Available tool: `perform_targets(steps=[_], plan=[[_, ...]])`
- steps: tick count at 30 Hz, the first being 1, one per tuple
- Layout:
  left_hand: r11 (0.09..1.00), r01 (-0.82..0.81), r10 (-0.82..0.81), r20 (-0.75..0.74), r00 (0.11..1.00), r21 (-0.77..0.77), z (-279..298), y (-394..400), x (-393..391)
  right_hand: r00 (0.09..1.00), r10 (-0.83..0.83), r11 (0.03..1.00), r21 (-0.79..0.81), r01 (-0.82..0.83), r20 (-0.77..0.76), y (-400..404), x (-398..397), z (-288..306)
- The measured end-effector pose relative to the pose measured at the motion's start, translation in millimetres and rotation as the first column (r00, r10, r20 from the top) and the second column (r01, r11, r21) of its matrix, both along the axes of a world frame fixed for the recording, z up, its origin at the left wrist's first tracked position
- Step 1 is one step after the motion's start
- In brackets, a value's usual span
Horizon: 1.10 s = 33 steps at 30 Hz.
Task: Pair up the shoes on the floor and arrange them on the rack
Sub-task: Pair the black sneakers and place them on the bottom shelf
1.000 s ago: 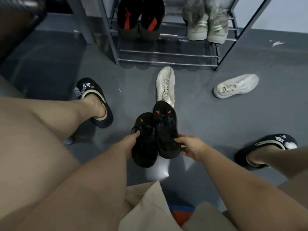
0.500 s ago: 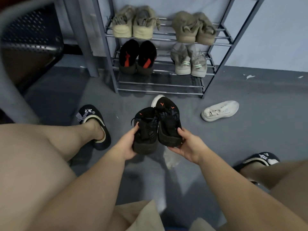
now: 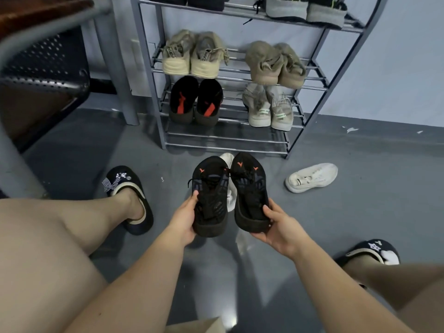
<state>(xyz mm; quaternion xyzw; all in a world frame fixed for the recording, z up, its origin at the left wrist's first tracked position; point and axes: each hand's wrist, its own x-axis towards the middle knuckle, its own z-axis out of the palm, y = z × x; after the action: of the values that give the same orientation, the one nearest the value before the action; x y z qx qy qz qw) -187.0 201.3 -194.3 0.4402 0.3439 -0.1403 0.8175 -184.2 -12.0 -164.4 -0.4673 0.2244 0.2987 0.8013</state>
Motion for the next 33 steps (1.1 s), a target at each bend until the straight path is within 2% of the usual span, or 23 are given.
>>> perform_targets(steps=[11,19,28,33], plan=[[0.997,-0.024,0.024,-0.005,1.000,-0.067,-1.4,1.7,55.0,1.000,0.005,1.000,0.026,-0.005,-0.009,13.7,43.4,-12.5],[0.999,-0.019,0.016,-0.115,0.993,-0.026,-20.7,36.4,109.3,0.997,0.053,0.998,0.028,-0.052,-0.051,48.1,106.7,-31.3],[0.986,-0.012,0.037,-0.148,0.988,0.169,-47.2,90.6,188.0,0.992,0.083,0.996,-0.003,-0.084,-0.092,97.2,188.1,-60.0],[0.984,0.003,0.024,-0.153,0.988,0.177,-68.1,109.6,238.9,0.989,0.111,0.990,-0.079,-0.118,-0.094,115.8,242.1,-89.4]])
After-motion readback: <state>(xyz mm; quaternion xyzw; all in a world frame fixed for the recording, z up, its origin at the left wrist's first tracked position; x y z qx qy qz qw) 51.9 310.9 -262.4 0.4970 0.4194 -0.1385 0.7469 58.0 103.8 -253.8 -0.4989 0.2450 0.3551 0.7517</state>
